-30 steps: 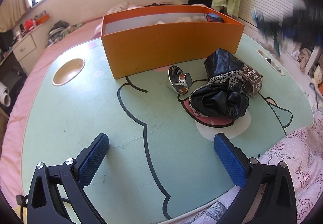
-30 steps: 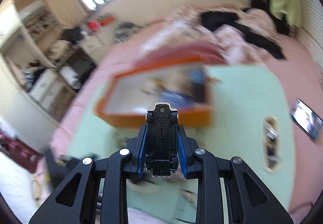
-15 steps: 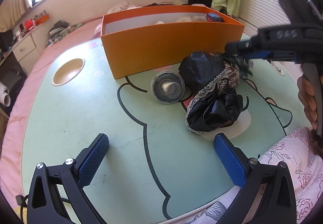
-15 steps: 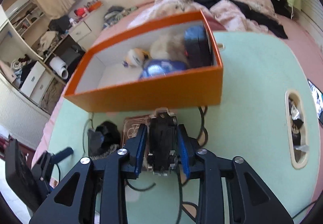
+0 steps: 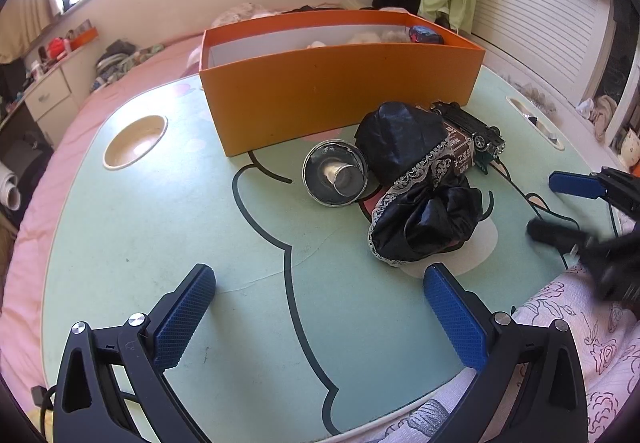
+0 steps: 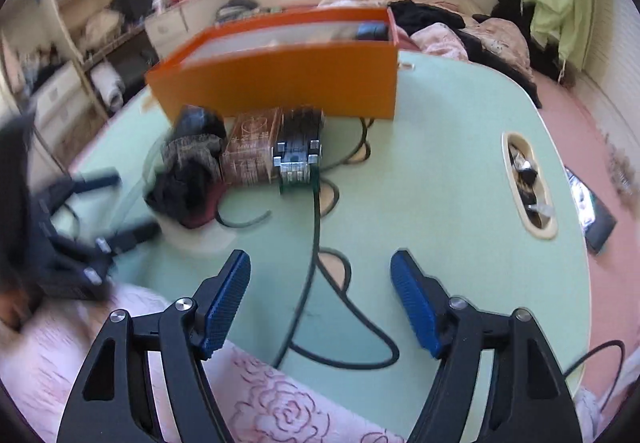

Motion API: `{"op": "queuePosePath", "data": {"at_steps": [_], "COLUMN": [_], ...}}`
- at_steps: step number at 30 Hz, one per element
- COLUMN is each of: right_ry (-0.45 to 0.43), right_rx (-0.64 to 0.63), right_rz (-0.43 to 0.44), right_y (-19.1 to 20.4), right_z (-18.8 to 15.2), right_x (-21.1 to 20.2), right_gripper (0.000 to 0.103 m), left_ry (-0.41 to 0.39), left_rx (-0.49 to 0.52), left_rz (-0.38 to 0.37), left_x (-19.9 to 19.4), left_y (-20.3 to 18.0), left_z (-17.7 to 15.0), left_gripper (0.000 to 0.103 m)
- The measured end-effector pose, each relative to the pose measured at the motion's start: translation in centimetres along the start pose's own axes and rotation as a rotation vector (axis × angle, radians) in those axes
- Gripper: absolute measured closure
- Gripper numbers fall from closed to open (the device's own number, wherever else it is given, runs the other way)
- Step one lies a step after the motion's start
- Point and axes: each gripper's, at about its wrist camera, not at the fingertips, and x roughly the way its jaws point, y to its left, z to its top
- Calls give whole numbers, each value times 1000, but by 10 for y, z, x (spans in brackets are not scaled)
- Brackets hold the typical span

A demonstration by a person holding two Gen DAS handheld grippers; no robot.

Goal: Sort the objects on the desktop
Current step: 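Place the black toy car beside the brown card box, open right gripper, then reach into the box and grasp the plush doll with the left gripper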

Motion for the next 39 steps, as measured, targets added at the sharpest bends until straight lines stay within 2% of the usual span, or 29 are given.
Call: {"op": "queuePosePath", "data": {"at_steps": [1, 2, 3, 15, 18, 23, 25, 29, 31, 33, 36, 39], "right_ry": [-8, -17, -5, -23, -23, -31, -32, -32, -33, -34, -34, -37], "right_rx": [-34, -50, -60, -71, -71, -72, -73, -72, -72, -72, -73, -73], "right_rz": [-33, -30, -11, -1, -1, 0, 1, 1, 1, 1, 1, 2], "right_y": [4, 6, 7, 1, 2, 9, 9, 9, 9, 9, 9, 10], "right_z": [-2, -3, -3, -6, -6, -8, -8, -8, -8, -8, -7, -6], "right_x": [3, 6, 9, 11, 10, 4, 3, 3, 3, 3, 4, 3], "right_gripper": [16, 6, 0, 0, 0, 0, 0, 0, 0, 0, 0, 0], "left_ry": [1, 1, 1, -2, -29, -138, -149, -89, -43, 38, 152, 217], "left_rx": [0, 0, 1, -11, -30, -15, -21, -60, -100, -167, -244, -293], "left_rz": [0, 0, 0, 11, 14, 13, -10, -98, -132, -159, -147, -106], "left_x": [0, 0, 0, -3, -8, -40, -51, -46, -30, -1, 51, 91], "left_y": [0, 0, 0, 2, 6, 6, 6, 11, 14, 19, 22, 21], "left_z": [0, 0, 0, 0, 3, 29, 53, 112, 141, 168, 193, 201], "left_gripper": [0, 0, 0, 0, 0, 2, 8, 19, 34, 41, 41, 41]}}
